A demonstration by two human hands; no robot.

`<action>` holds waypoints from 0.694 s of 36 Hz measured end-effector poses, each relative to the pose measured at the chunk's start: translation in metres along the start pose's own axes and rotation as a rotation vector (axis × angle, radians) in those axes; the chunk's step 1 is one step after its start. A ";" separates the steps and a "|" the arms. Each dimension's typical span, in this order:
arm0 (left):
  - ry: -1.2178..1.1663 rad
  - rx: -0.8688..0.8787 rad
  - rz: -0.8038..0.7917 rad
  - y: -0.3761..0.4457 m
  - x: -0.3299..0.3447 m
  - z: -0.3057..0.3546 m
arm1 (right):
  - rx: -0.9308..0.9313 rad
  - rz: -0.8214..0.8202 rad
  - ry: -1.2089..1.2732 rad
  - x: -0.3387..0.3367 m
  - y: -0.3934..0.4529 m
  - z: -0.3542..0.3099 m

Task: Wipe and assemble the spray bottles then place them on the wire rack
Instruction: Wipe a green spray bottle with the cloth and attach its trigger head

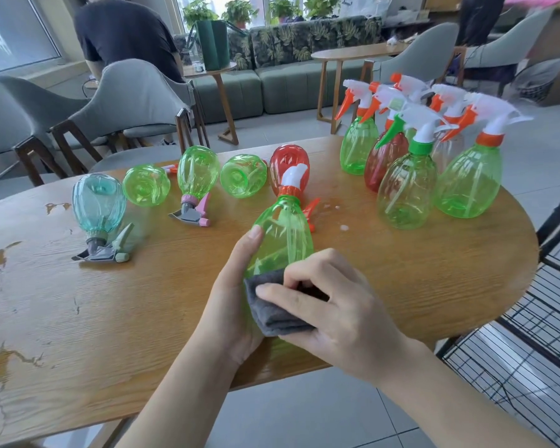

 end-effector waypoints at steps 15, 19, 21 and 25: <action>0.138 0.135 -0.041 0.004 0.007 0.007 | 0.564 0.172 0.247 -0.023 -0.001 0.074; 0.173 0.144 -0.043 0.004 0.007 0.008 | 0.486 0.188 0.258 -0.025 0.000 0.060; 0.172 0.158 -0.023 0.005 0.004 0.008 | 0.438 0.187 0.247 -0.026 0.001 0.054; 0.191 0.168 -0.043 0.005 0.004 0.009 | 0.430 0.182 0.224 -0.027 0.002 0.056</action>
Point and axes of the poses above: each hand's wrist, its own y-axis towards the middle knuckle, its own x-axis out of the palm, z = x × y, the point moved 8 cm from there along y, towards the middle knuckle, and after that the axes turned 6 degrees about -z, right-handed, at the moved point
